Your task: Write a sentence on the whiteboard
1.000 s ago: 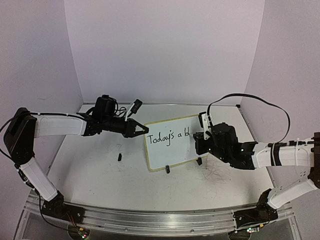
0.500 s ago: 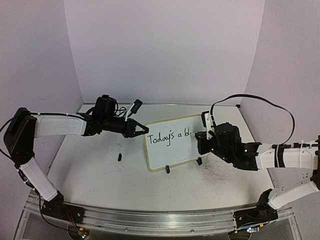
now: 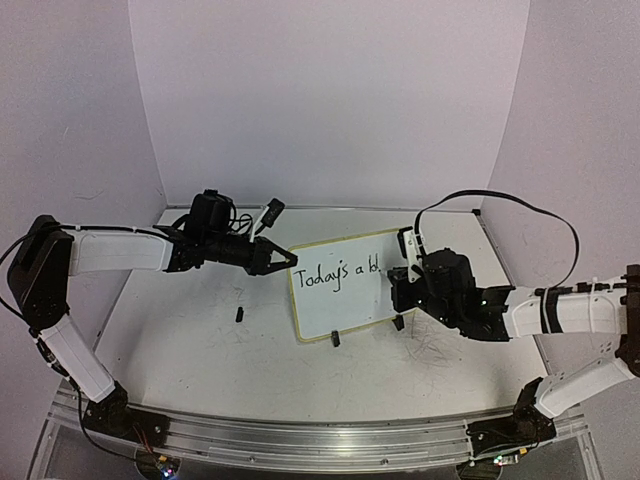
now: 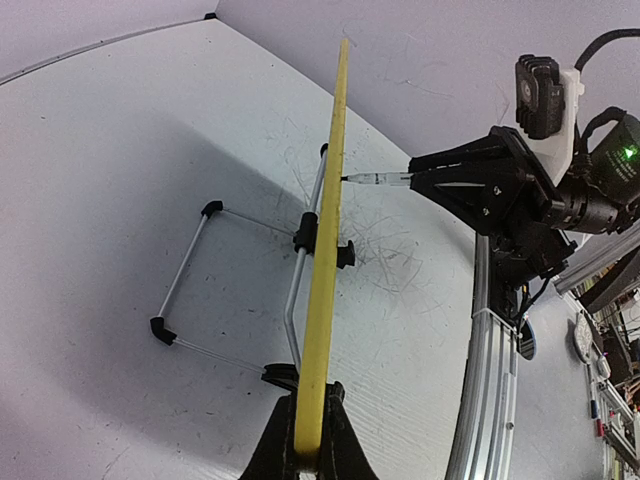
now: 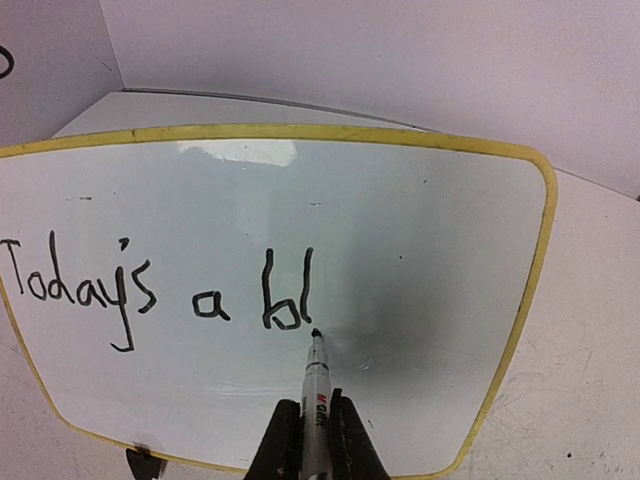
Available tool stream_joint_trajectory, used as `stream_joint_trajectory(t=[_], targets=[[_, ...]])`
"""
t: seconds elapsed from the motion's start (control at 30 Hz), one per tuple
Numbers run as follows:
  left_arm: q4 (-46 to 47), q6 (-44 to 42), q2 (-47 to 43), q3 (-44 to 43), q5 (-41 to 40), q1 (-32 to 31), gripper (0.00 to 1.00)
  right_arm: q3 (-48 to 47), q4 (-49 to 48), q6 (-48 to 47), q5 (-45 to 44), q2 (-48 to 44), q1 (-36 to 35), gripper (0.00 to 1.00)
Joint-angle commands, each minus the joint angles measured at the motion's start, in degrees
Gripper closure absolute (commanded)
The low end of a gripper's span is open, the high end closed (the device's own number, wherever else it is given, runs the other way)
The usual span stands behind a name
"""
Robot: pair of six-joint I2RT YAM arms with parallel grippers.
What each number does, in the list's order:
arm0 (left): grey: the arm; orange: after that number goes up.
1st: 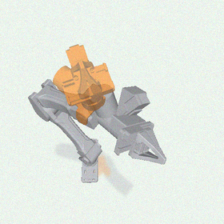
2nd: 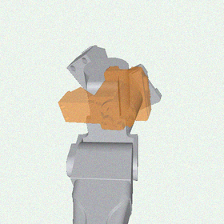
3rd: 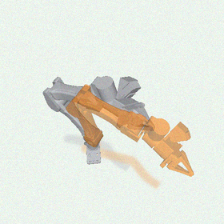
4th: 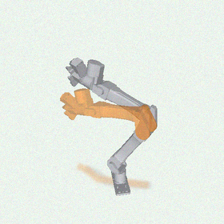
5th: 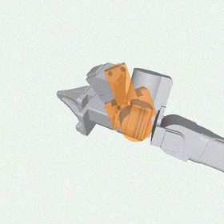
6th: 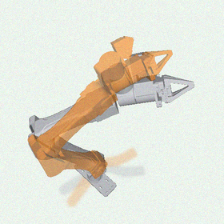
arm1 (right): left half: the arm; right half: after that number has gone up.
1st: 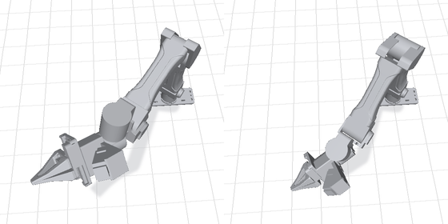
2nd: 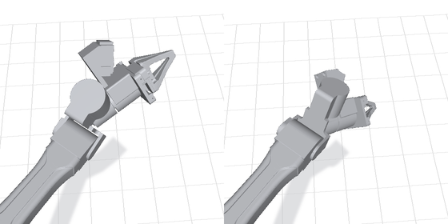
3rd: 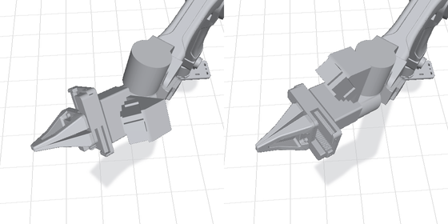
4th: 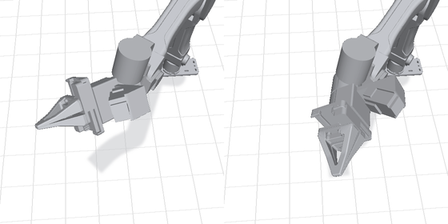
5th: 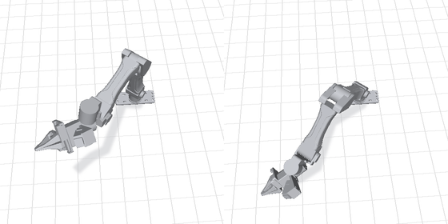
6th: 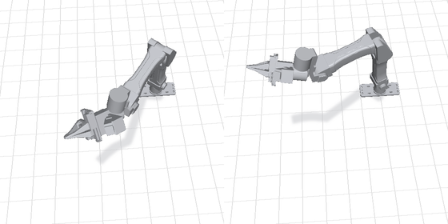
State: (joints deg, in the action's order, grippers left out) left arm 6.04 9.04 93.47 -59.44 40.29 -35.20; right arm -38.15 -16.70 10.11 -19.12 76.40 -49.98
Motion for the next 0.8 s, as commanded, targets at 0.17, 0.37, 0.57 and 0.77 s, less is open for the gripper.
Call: stream_joint_trajectory(t=[0.17, 0.37, 0.57, 0.77], targets=[[2.0, -2.0, -2.9, -0.7, -3.2, 0.4, 1.0, -2.0, -2.1, -0.2, -3.3, 0.1, 0.0, 1.0], [2.0, -2.0, -2.9, -0.7, -3.1, 0.4, 1.0, -2.0, -2.4, -0.4, -3.7, -0.1, 0.1, 1.0], [2.0, -1.9, -2.9, -0.6, -3.0, 0.3, 1.0, -2.0, -3.5, -0.4, -4.7, -0.4, 0.0, 1.0], [2.0, -1.9, -2.8, -0.7, -2.9, 0.3, 1.0, -2.6, -4.1, -0.9, -4.8, -0.3, 0.1, 1.0]])
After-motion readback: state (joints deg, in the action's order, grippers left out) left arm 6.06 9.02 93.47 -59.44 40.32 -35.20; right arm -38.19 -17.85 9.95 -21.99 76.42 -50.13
